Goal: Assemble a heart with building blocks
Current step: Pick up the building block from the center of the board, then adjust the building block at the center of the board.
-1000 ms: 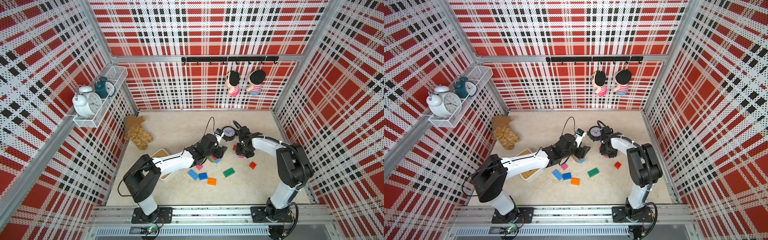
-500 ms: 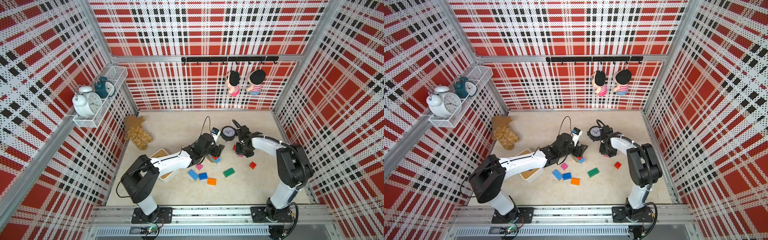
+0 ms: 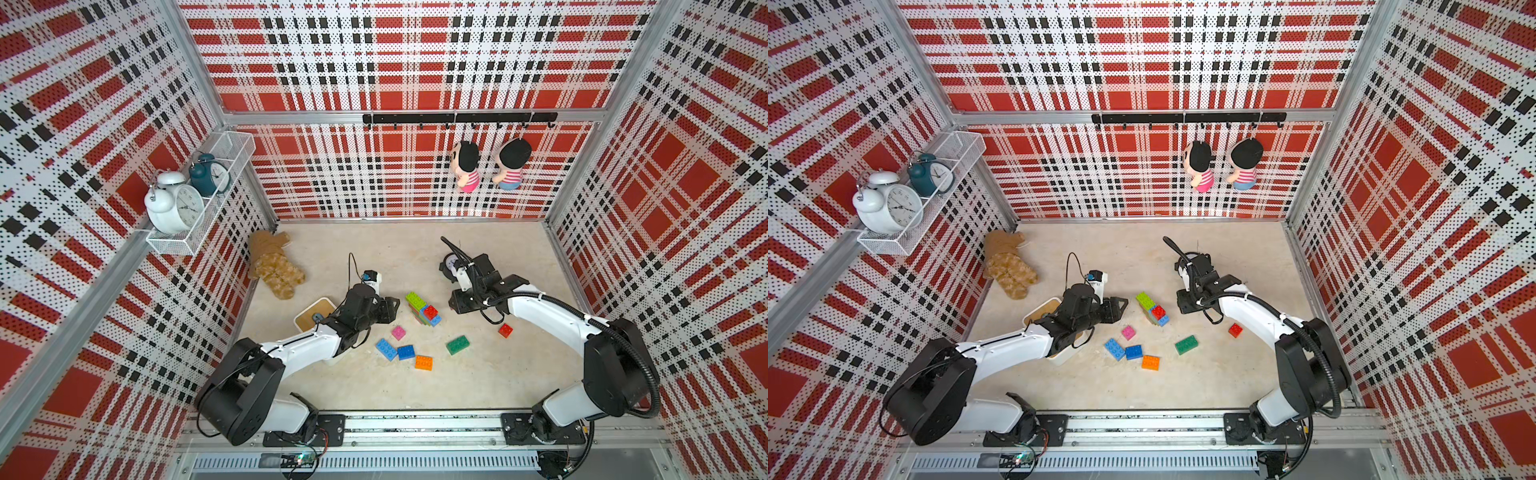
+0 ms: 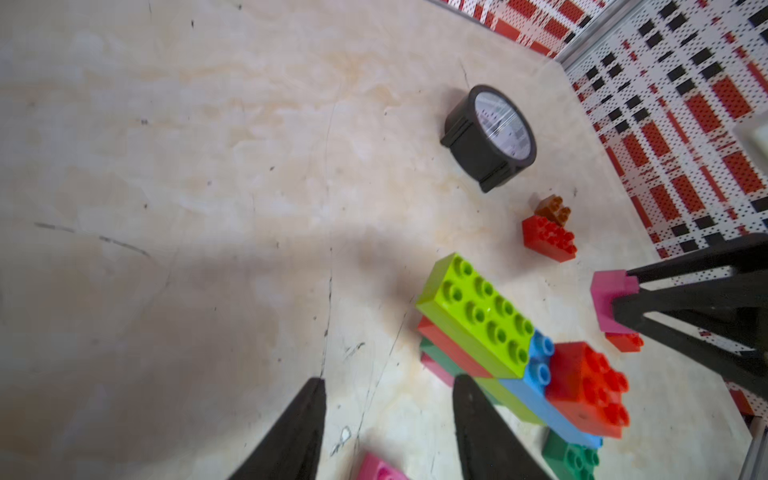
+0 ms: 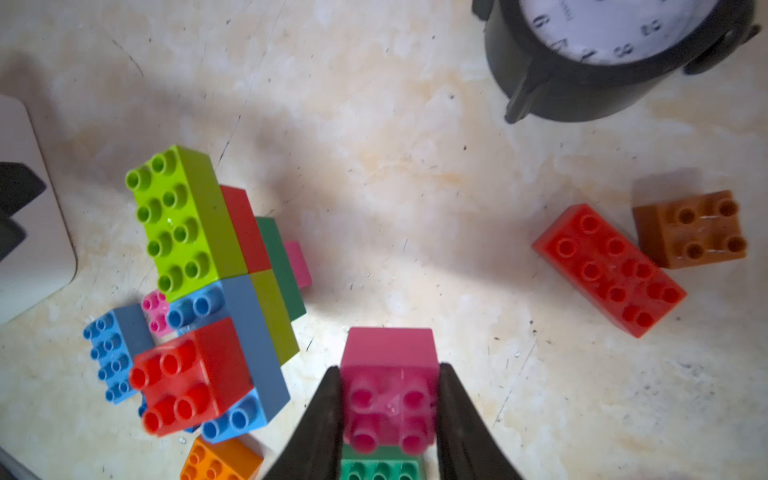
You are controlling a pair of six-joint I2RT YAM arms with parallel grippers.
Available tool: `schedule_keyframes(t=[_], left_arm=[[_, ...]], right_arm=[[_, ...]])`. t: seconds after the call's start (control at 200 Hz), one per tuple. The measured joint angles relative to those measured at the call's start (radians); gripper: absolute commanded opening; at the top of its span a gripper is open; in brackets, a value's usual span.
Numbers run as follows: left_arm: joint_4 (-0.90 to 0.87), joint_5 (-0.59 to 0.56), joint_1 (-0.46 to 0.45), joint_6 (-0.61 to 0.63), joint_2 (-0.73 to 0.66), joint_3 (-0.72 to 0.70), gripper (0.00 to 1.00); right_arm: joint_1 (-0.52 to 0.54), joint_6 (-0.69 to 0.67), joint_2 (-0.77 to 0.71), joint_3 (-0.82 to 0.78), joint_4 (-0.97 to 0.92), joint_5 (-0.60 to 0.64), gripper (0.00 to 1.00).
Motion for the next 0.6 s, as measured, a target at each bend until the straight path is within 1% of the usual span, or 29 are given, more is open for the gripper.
schedule_keyframes(t=[0.12,0.266,0.601], left_arm=[[0.011,0.020,0.000,-0.015,0.047,0.001,0.44],[0.017,0.037,-0.007,-0.019,0.114,0.024,0.44],[0.033,0.047,-0.014,-0.017,0.183,0.109,0.43]], right_arm=[[0.023,-0.023,0.000,-0.017,-0.011,-0.018,0.10],[0.057,-0.045,0.002,-0.017,-0.011,-0.034,0.10],[0.080,-0.061,0.003,-0.022,-0.011,-0.067,0.09]])
